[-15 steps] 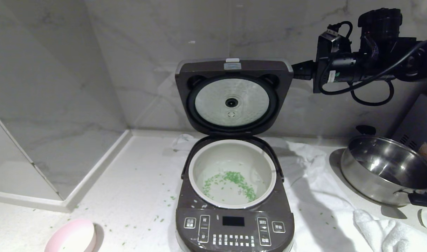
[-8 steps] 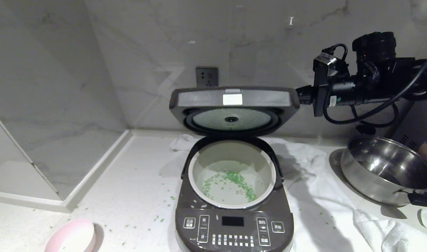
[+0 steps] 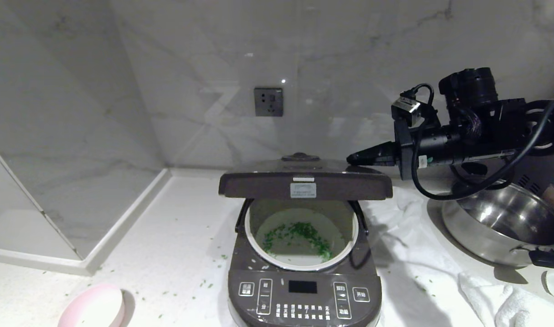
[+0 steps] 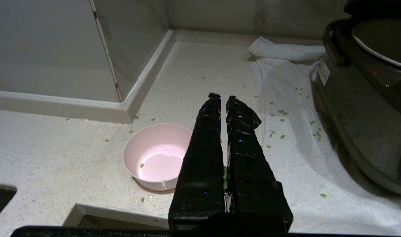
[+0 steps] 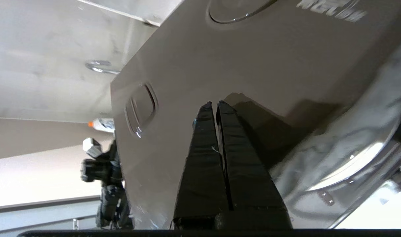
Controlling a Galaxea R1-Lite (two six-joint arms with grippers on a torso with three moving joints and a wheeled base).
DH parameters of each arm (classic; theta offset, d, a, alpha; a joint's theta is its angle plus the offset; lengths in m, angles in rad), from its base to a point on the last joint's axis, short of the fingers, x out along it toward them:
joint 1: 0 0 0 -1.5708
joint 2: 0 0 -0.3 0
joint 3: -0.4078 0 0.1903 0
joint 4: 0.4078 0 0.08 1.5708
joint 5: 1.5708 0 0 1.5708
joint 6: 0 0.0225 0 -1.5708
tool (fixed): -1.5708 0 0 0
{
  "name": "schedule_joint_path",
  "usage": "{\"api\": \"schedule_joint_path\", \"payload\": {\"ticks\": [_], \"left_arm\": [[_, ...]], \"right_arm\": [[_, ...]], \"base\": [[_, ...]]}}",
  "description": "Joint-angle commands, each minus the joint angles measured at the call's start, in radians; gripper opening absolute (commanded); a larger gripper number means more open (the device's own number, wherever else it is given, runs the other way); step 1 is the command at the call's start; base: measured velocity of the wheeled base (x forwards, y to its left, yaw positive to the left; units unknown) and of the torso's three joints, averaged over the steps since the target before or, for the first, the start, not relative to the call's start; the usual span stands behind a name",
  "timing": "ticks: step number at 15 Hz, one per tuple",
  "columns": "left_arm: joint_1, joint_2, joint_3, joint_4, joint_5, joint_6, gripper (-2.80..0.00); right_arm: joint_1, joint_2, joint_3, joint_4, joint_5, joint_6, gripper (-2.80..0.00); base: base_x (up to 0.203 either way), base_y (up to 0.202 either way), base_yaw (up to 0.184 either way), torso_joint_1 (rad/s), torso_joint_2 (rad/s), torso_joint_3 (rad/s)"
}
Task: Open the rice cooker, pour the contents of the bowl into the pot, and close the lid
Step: Close the rice cooker
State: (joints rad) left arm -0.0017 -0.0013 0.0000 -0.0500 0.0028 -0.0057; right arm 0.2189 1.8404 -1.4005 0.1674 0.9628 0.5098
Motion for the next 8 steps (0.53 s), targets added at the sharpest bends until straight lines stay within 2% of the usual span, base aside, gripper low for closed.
{"api": "schedule_joint_path", "payload": {"ticks": [1, 4, 8], "left_arm": [[0.0, 0.0, 0.014, -0.001, 0.0, 0.0, -2.8], [0.0, 0.0, 0.014, -0.001, 0.0, 0.0, -2.8], [0.0, 0.0, 0.014, -0.001, 0.0, 0.0, -2.8]], "right_arm": [[0.039, -0.002, 0.032, 0.001, -0.031, 0.002, -2.8], [0.063, 0.012, 0.049, 0.003, -0.111, 0.001, -2.8], [0.078, 0.015, 0.083, 0.024, -0.122, -0.003, -2.8]], "base": [[0.0, 0.0, 0.0, 0.0, 0.0, 0.0], [0.0, 0.0, 0.0, 0.0, 0.0, 0.0], [0.0, 0.0, 0.0, 0.0, 0.0, 0.0]]}}
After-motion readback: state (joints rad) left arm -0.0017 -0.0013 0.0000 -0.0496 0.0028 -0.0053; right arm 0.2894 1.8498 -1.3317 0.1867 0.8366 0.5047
